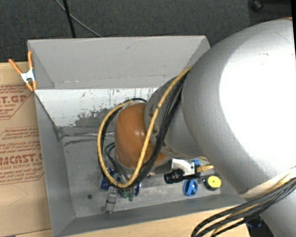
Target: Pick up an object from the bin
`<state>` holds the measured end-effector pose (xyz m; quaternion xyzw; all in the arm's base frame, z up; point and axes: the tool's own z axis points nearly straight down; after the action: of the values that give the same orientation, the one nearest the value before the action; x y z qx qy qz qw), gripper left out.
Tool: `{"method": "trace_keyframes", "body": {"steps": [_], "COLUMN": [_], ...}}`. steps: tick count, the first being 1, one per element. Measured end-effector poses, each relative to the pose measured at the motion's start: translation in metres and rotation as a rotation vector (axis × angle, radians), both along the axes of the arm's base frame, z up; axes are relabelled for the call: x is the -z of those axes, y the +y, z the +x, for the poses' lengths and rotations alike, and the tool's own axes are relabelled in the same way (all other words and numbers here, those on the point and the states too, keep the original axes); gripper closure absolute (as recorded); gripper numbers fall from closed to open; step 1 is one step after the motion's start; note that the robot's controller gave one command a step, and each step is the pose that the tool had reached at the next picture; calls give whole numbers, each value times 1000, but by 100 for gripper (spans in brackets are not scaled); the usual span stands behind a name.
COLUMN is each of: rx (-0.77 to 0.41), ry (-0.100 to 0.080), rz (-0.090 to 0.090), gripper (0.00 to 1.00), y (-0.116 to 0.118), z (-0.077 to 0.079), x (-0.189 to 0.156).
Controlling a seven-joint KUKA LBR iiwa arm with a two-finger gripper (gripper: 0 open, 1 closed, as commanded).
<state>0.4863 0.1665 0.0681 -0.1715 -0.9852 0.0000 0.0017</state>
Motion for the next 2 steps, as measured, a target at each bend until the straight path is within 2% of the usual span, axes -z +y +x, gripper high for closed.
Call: {"method": "trace_keyframes", "body": {"steps": [1, 2], "rx": [1, 0], "ry": [-4, -11], "rz": [0, 2], "gripper": [100, 100], "y": [0, 1], "z": [2, 3], "x": [-1, -82]}}
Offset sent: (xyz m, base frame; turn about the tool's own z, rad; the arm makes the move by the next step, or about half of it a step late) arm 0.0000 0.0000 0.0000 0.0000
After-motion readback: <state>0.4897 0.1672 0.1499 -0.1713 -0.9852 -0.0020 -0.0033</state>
